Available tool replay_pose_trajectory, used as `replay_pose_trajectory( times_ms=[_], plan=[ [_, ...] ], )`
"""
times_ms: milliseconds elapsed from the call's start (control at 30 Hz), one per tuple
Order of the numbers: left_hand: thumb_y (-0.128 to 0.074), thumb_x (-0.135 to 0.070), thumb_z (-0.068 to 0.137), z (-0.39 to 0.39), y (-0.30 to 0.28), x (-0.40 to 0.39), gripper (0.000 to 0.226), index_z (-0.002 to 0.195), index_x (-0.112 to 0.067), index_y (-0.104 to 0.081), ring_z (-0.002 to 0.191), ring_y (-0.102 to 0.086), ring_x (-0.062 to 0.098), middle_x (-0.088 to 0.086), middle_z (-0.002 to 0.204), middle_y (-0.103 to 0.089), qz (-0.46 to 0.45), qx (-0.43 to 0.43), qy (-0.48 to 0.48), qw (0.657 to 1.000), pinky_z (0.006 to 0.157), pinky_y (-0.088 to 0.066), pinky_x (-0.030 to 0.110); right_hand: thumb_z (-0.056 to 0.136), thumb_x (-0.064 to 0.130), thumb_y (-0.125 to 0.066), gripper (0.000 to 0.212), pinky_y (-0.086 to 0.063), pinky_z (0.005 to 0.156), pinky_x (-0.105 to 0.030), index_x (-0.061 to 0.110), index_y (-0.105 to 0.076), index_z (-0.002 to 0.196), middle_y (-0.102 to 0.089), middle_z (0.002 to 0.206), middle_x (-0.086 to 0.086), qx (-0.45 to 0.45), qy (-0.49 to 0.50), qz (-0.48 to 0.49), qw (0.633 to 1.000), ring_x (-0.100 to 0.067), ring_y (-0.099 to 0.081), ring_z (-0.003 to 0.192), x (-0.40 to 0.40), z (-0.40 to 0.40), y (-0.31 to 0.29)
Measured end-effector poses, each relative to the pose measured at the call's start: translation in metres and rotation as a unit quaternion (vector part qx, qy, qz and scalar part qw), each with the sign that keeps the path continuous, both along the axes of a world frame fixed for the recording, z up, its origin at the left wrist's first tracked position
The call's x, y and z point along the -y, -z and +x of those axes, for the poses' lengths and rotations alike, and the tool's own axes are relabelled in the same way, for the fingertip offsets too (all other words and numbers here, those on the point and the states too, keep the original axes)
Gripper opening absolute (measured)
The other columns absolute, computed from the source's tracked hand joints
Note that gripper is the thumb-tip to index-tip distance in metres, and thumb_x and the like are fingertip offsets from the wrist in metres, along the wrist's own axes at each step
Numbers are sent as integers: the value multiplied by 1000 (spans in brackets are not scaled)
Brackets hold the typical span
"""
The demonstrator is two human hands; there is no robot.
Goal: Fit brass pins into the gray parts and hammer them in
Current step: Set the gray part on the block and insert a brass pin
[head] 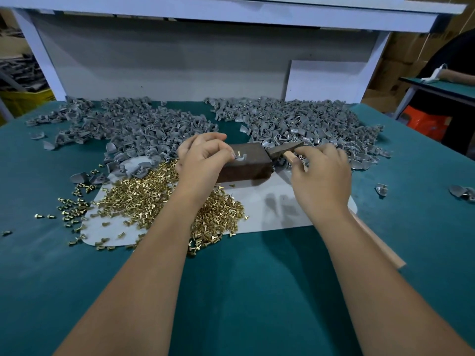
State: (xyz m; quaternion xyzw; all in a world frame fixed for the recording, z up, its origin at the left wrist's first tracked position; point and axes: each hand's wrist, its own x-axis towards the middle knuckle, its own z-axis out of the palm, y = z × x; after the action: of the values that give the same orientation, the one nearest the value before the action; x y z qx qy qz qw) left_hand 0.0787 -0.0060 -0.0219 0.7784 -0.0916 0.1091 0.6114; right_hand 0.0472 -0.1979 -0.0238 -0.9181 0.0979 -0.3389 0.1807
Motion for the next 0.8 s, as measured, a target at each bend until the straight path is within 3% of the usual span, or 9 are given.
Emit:
replay_pose_trajectory(
  times_ms=[167,267,433,500,567,600,667,733,800],
  plan=[
    [-58,-38,68,1,1,0,11,66,-36,-69,134,-24,12,-32,117,-55,19,7,-7,1000,114,-17,53,93,20,-54,24,-43,79,-24,21,-67,113,-59,98,9,40,-185,156,969,-8,-54,92,-31,-4,0],
    [-58,-39,68,0,0,0,11,68,-35,-68,135,-23,13,-30,118,-56,35,13,-14,999,114,-15,54,91,27,-59,26,-47,75,-14,27,-64,117,-63,95,13,-2,-268,255,929,1,-57,86,-46,0,-3],
    [-70,-25,83,2,1,0,21,65,-35,-67,134,-24,11,-25,121,-58,55,15,-33,998,114,-15,52,86,11,-66,12,-51,72,-21,22,-71,87,-67,78,12,-70,-296,257,917,1,-61,74,-53,20,-11],
    [-69,-26,87,4,1,-1,20,69,-36,-68,135,-26,11,-24,120,-59,54,11,-49,997,114,-16,52,85,10,-67,12,-49,66,-18,22,-71,84,-66,73,13,-74,-277,241,927,7,-58,66,-48,32,-22],
    [-66,-28,89,8,1,-3,20,72,-37,-69,133,-29,11,-28,113,-59,37,3,-71,997,114,-18,54,87,14,-66,14,-49,71,-18,20,-71,98,-66,82,13,-39,-223,242,943,9,-56,69,-35,49,-36],
    [-64,-28,90,9,1,-4,20,73,-37,-69,131,-31,11,-32,107,-56,27,-4,-88,996,113,-20,55,89,17,-64,26,-51,79,-23,19,-66,115,-66,95,9,-26,-183,248,951,7,-57,79,-29,57,-43],
    [-62,-27,90,12,2,-7,20,76,-38,-70,129,-36,14,-39,97,-45,11,-23,-124,992,112,-26,56,93,26,-58,51,-44,97,-36,23,-42,142,-53,128,-4,-48,-88,225,969,-15,-53,111,-19,68,-43],
    [-60,-25,91,15,2,-11,22,80,-40,-72,126,-45,24,-25,110,-53,-1,-45,-145,988,108,-35,55,93,33,-55,58,-31,106,-44,26,-32,146,-39,143,-8,-72,-3,160,984,-27,-35,130,-22,67,-30],
    [-57,-25,91,17,1,-15,23,82,-42,-71,121,-50,33,-3,123,-58,-5,-67,-160,985,102,-44,53,92,33,-55,54,-29,106,-43,27,-36,142,-39,140,-7,-52,5,118,992,-25,-33,129,-35,59,-12]
  ],
)
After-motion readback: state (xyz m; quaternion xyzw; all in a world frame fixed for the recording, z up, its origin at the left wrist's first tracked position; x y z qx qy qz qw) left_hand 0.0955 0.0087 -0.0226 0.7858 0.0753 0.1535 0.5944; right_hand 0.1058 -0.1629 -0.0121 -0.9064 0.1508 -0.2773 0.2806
